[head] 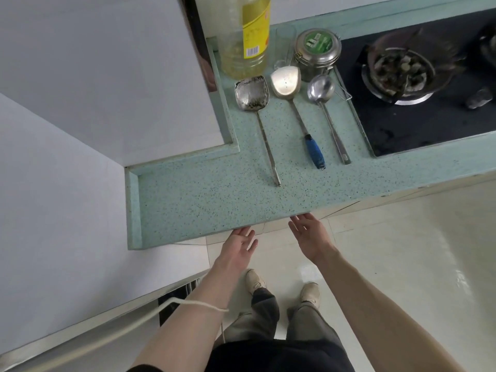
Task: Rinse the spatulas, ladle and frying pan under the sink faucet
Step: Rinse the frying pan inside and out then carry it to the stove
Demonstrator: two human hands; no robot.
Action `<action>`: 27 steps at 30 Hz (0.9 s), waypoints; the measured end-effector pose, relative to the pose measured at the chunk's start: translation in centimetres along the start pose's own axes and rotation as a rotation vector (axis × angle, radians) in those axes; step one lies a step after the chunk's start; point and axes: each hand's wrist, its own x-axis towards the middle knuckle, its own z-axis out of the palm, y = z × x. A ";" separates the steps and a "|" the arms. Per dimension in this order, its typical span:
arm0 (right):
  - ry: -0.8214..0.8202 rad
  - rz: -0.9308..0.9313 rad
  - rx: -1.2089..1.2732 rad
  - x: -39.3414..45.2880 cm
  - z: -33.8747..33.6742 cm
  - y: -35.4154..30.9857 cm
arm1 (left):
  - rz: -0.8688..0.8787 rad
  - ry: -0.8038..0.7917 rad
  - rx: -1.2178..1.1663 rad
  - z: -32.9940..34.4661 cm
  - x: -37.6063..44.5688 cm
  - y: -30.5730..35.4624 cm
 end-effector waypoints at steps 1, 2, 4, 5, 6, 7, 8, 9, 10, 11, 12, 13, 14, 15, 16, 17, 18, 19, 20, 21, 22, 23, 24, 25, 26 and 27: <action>-0.015 0.002 0.003 -0.2 0.1 0.0 | 0.001 -0.002 -0.021 0.0 0.1 -0.1; -0.029 0.002 0.005 -0.3 0.2 -0.1 | -0.001 -0.001 -0.041 0.1 0.1 -0.1; -0.050 0.003 -0.025 -0.6 0.2 -0.3 | -0.016 0.012 -0.031 0.2 0.1 0.1; -0.051 0.003 -0.065 -0.6 0.1 -0.4 | -0.026 0.021 0.006 0.3 0.0 0.3; -0.038 -0.001 -0.116 -0.5 0.0 -0.4 | -0.034 0.031 0.066 0.4 -0.1 0.5; -0.016 -0.002 -0.176 -0.4 -0.2 -0.5 | -0.037 0.054 0.158 0.6 -0.4 0.7; 0.019 -0.005 -0.260 -0.2 -0.5 -0.5 | -0.032 0.091 0.279 0.9 -0.6 0.9; 0.047 -0.021 -0.392 -0.5 -0.5 -0.7 | -0.017 0.138 0.424 1.3 -1.0 1.1; 0.063 -0.052 -0.566 -1.0 -0.5 -0.8 | 0.010 0.184 0.556 1.7 -1.4 1.3; 0.065 -0.102 -0.765 -1.7 -0.4 -1.1 | 0.054 0.222 0.658 2.1 -1.8 1.3; 0.064 -0.171 -0.955 -2.5 -0.3 -1.4 | 0.110 0.246 0.722 2.5 -2.3 1.3; 0.067 -0.247 -1.113 -3.4 -0.4 -1.6 | 0.165 0.254 0.763 2.8 -2.7 1.2; 0.069 -0.319 -1.241 -4.3 -0.5 -1.9 | 0.219 0.251 0.796 3.2 -3.3 1.0; 0.071 -0.384 -1.345 -5.2 -0.6 -2.2 | 0.283 0.243 0.850 3.5 -4.1 0.6; 0.068 -0.451 -1.432 -6.2 -0.9 -2.5 | 0.357 0.232 0.929 3.8 -4.9 0.2; 0.064 -0.527 -1.514 -7.2 -1.1 -2.8 | 0.435 0.220 1.029 4.1 -5.9 -0.3; 0.066 -0.603 -1.595 -8.0 -1.6 -3.0 | 0.508 0.211 1.137 4.4 -6.9 -0.7; 0.079 -0.680 -1.669 -9.0 -1.9 -3.3 | 0.574 0.198 1.244 4.7 -8.0 -1.2; 0.097 -0.751 -1.724 -10.0 -2.4 -3.7 | 0.640 0.176 1.329 5.1 -8.9 -1.6; 0.119 -0.818 -1.764 -10.9 -2.8 -4.2 | 0.715 0.155 1.400 5.5 -9.8 -2.1; 0.145 -0.882 -1.792 -12.0 -3.3 -4.8 | 0.812 0.142 1.467 5.9 -10.6 -2.7; 0.170 -0.940 -1.814 -12.9 -3.9 -5.5 | 0.923 0.130 1.537 6.5 -11.4 -3.3; 0.198 -0.995 -1.833 -13.8 -4.4 -6.3 | 1.050 0.115 1.614 7.1 -12.1 -4.0; 0.224 -1.034 -1.844 -14.8 -5.0 -7.2 | 1.173 0.097 1.681 7.7 -12.8 -4.7; 0.249 -1.063 -1.851 -15.8 -5.7 -8.1 | 1.275 0.083 1.728 8.5 -13.5 -5.5; 0.279 -1.090 -1.852 -16.7 -6.4 -9.1 | 1.360 0.070 1.757 9.3 -14.2 -6.2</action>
